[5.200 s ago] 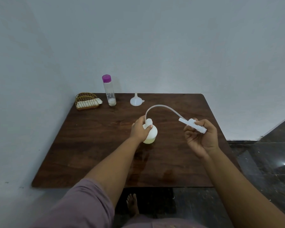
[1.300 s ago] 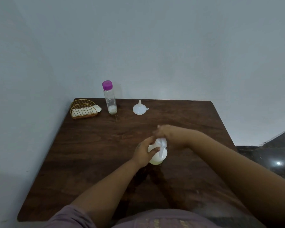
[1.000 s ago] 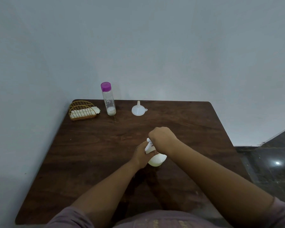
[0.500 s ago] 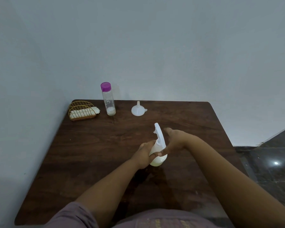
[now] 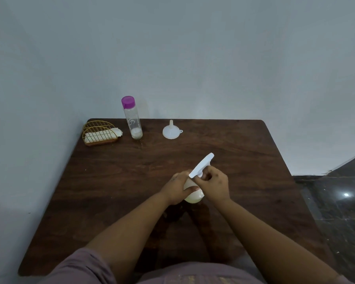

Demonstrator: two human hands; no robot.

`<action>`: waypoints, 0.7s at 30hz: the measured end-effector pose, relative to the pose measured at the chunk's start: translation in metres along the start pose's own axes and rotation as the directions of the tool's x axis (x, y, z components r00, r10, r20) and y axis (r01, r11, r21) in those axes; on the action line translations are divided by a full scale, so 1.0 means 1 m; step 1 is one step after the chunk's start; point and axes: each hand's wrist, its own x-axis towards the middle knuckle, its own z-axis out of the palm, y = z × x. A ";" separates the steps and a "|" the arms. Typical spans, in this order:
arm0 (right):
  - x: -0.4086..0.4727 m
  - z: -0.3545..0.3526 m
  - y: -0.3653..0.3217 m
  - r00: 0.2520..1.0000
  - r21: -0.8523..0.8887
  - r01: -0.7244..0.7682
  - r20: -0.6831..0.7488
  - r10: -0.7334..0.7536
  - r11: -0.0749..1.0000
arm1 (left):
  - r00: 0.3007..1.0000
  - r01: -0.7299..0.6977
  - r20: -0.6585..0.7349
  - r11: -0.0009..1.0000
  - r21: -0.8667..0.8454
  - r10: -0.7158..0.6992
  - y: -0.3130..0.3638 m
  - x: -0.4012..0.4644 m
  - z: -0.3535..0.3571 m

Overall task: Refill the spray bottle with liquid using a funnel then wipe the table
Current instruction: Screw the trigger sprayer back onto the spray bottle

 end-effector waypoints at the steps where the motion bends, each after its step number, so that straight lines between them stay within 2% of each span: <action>1: 0.000 0.001 0.006 0.999 -0.007 -0.001 0.043 0.001 1.000 | 1.000 -0.008 0.002 1.000 0.001 0.008 0.001 0.001 -0.001; 4: -0.005 0.004 0.018 0.984 0.035 0.058 0.167 -0.063 0.998 | 0.999 -0.004 0.032 1.000 0.022 0.004 0.001 0.004 -0.003; 7: -0.008 0.011 0.022 0.965 -0.025 0.189 0.189 -0.181 0.982 | 0.995 -0.020 0.098 0.997 0.078 0.013 0.001 0.007 -0.004; 11: -0.021 0.025 0.014 0.997 -0.064 0.076 0.002 -0.076 0.995 | 1.000 -0.015 -0.006 0.999 0.031 0.015 0.002 0.000 0.005; 15: -0.029 0.037 0.000 0.991 -0.054 -0.099 -0.093 0.094 0.994 | 0.986 0.002 -0.168 0.997 -0.078 -0.015 0.004 -0.013 0.019; 18: -0.021 0.023 0.004 0.999 -0.065 -0.033 -0.043 0.031 0.997 | 0.975 0.004 -0.220 0.998 -0.066 -0.018 0.004 -0.011 0.016; 21: -0.013 0.014 0.015 0.996 -0.183 0.078 0.048 -0.070 0.980 | 0.989 -0.022 -0.150 0.999 -0.050 0.014 0.002 -0.001 0.008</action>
